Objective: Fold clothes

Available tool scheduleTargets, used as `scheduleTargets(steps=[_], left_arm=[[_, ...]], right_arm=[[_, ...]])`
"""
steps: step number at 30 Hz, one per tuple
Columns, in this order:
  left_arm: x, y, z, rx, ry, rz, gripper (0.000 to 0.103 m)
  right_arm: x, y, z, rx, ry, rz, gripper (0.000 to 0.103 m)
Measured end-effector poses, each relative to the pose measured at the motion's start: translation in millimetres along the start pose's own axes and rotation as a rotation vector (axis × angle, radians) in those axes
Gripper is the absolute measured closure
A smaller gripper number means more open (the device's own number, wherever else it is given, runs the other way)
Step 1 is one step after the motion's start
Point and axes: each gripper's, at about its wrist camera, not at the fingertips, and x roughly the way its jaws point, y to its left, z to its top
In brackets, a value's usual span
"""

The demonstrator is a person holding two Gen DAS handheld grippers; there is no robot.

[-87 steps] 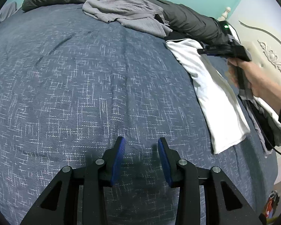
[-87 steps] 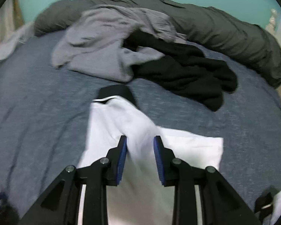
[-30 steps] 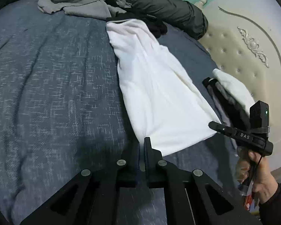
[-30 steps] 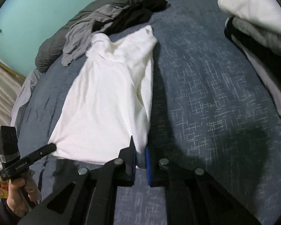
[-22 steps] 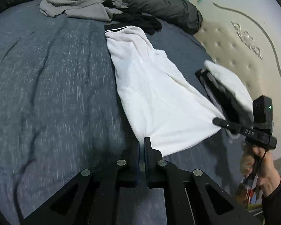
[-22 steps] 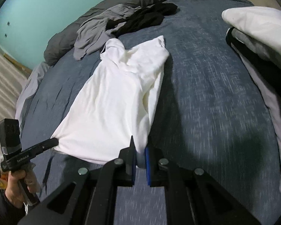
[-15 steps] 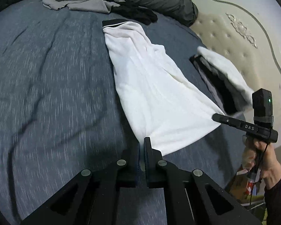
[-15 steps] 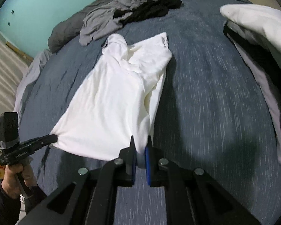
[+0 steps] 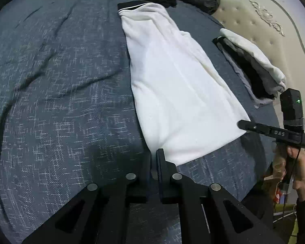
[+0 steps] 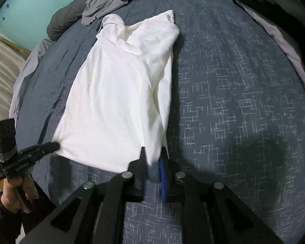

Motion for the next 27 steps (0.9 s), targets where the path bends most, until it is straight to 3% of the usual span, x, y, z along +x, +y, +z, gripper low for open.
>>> scheduleTargets(steps=[3, 5, 11, 19, 27], left_arm=[[-1.8, 4.4, 6.5, 0.007, -0.026, 0.019, 0.089], [-3.6, 6.7, 14.4, 0.018, -0.055, 0.028, 0.079], [-6.8, 13.4, 37.9, 0.052, -0.14, 0.052, 0.078], [14.0, 26.8, 62.8, 0.059, -0.194, 0.057, 0.078], [20.9, 48.7, 68.6, 0.017, -0.194, 0.033, 0.078]], right_arm=[[-12.2, -3.7, 6.7, 0.0, -0.04, -0.005, 0.078], [-24.8, -7.7, 16.7, -0.001, -0.097, 0.005, 0.075], [-31.9, -5.9, 65.7, -0.023, -0.196, 0.015, 0.073], [1.0, 3.5, 129.7, -0.025, -0.189, 0.006, 0.073], [44.4, 19.5, 181.3, -0.04, -0.153, -0.031, 0.072]])
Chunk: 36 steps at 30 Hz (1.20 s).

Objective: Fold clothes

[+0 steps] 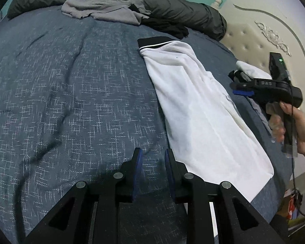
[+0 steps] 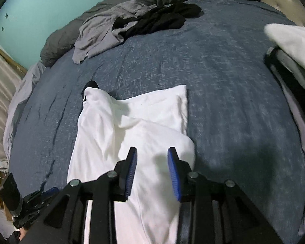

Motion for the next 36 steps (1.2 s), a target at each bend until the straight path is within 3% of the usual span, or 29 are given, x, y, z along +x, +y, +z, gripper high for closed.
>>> scheduleTargets(steps=[11, 12, 15, 29, 36], left_arm=[[4.4, -5.2, -1.3, 0.038, 0.011, -0.02, 0.078], [4.4, -5.5, -1.2, 0.039, 0.011, -0.021, 0.078], [4.5, -6.5, -1.0, 0.042, 0.012, -0.024, 0.078], [1.5, -5.8, -0.4, 0.052, 0.021, -0.035, 0.078], [0.7, -1.8, 0.9, 0.049, 0.024, -0.034, 0.078]], right_arm=[[48.5, 19.2, 17.1, -0.073, 0.062, -0.105, 0.074], [51.1, 20.2, 17.3, -0.079, 0.065, -0.111, 0.085], [44.6, 22.8, 15.2, -0.092, 0.035, -0.119, 0.096], [-8.9, 14.6, 39.7, -0.071, -0.158, -0.14, 0.099], [22.9, -16.6, 44.9, 0.033, -0.073, -0.174, 0.099]])
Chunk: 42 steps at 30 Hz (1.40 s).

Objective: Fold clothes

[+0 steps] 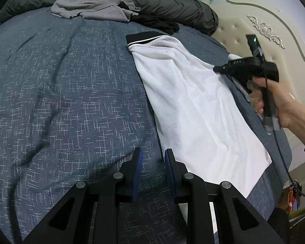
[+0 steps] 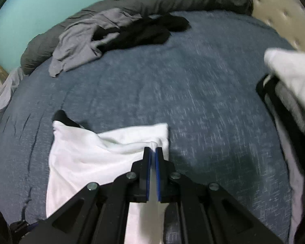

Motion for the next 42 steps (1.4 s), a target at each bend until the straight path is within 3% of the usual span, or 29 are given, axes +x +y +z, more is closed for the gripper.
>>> scheduleTargets(steps=[6, 11, 14, 17, 25, 33, 42], left_arm=[[3.2, 2.3, 0.8, -0.004, 0.01, 0.001, 0.078], [3.5, 0.9, 1.3, -0.004, 0.009, 0.0, 0.078], [3.1, 0.7, 2.2, -0.008, 0.006, 0.0, 0.078], [2.5, 2.2, 4.5, -0.015, 0.002, 0.002, 0.078], [-1.0, 13.7, 7.4, -0.042, 0.0, 0.007, 0.078], [-6.8, 23.9, 10.5, -0.069, -0.012, 0.008, 0.078], [-5.7, 15.9, 8.9, -0.048, -0.004, -0.003, 0.078]], right_arm=[[15.4, -14.1, -13.7, 0.017, 0.07, -0.088, 0.099], [5.7, -3.7, -7.3, -0.022, 0.035, -0.041, 0.097], [-14.3, 14.0, 3.6, -0.08, -0.051, -0.03, 0.087], [-24.0, 41.0, 14.6, -0.15, -0.085, 0.063, 0.076], [-10.6, 139.6, 29.9, -0.402, -0.013, 0.18, 0.075], [11.9, 220.7, 36.3, -0.707, 0.082, 0.086, 0.075], [46.2, 249.1, 24.1, -0.895, 0.181, -0.012, 0.075]])
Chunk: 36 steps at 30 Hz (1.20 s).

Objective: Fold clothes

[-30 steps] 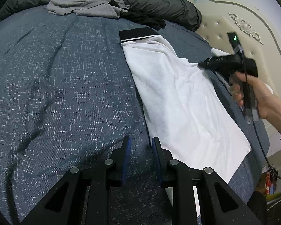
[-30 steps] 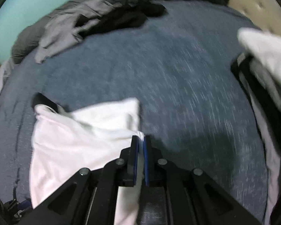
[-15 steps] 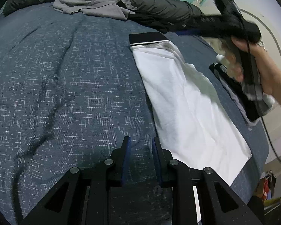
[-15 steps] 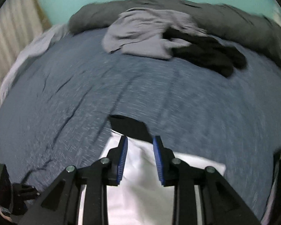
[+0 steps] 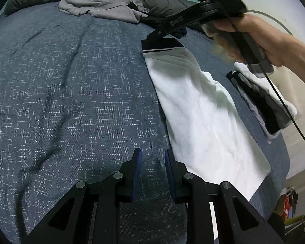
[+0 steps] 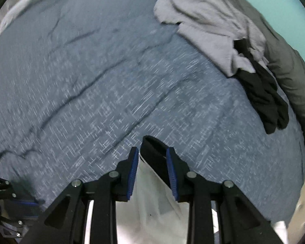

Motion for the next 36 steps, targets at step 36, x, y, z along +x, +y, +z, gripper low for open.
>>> scheduleTargets(steps=[36], left_arm=[[6.5, -3.1, -0.7, -0.002, 0.013, -0.009, 0.078]], right_arm=[[33.3, 14.7, 3.4, -0.098, 0.057, 0.007, 0.099]])
